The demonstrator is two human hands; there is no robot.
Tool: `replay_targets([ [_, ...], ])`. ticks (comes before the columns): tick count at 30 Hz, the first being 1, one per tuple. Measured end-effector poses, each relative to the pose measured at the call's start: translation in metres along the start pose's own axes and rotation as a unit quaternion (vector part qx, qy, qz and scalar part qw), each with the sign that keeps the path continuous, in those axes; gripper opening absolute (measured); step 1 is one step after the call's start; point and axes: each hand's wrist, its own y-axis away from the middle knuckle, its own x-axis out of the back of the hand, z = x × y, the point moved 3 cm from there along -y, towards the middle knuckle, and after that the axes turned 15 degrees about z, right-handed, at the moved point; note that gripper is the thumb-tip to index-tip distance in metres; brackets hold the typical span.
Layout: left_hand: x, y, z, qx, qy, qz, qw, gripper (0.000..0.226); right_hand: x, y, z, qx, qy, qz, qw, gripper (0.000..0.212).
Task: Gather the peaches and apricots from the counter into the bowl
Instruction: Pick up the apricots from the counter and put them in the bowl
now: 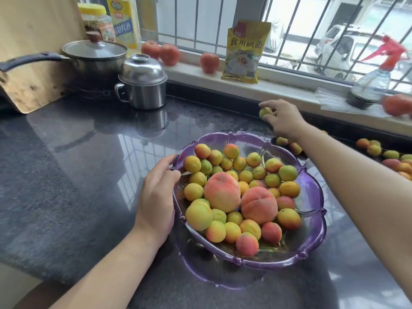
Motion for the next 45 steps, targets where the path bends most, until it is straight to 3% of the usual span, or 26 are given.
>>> replay_targets([
  [6, 0.001, 0.000, 0.000, 0.005, -0.006, 0.000, 1.000, 0.036, 0.050, 0.047, -0.036, -0.117, -0.253, -0.017, 0.960, 0.033],
  [10, -0.001, 0.002, 0.003, 0.013, -0.002, 0.001, 1.000, 0.037, 0.068, 0.085, -0.066, -0.187, -0.478, -0.103, 0.852, 0.032],
  [12, -0.001, 0.003, 0.004, 0.020, -0.003, 0.005, 1.000, 0.037, 0.070, 0.106, -0.083, -0.182, -0.520, -0.156, 0.820, 0.031],
  [14, -0.001, 0.004, 0.005, 0.020, -0.006, 0.006, 1.000, 0.037, 0.070, 0.125, -0.101, -0.150, -0.492, -0.204, 0.833, 0.033],
  [17, -0.001, 0.005, 0.006, 0.020, -0.006, 0.006, 1.000, 0.037, 0.066, 0.147, -0.132, -0.016, -0.341, -0.236, 0.910, 0.031],
  [22, 0.001, 0.000, 0.000, 0.039, 0.000, 0.030, 0.999, 0.045, 0.039, 0.159, -0.166, 0.116, -0.212, -0.143, 0.960, 0.029],
  [29, 0.000, -0.002, -0.002, 0.034, 0.013, 0.045, 0.998, 0.039, 0.021, 0.160, -0.176, 0.211, -0.117, -0.111, 0.964, 0.027],
  [40, 0.000, -0.001, -0.001, 0.021, 0.009, 0.021, 1.000, 0.038, 0.020, 0.162, -0.174, 0.249, -0.111, -0.092, 0.958, 0.027],
  [42, -0.001, 0.000, 0.000, 0.034, 0.027, 0.013, 0.999, 0.037, 0.029, 0.155, -0.170, 0.239, -0.120, -0.088, 0.960, 0.029],
  [45, -0.003, -0.001, -0.002, 0.052, 0.050, 0.016, 0.997, 0.037, 0.053, 0.127, -0.144, 0.168, -0.144, -0.007, 0.975, 0.021],
])
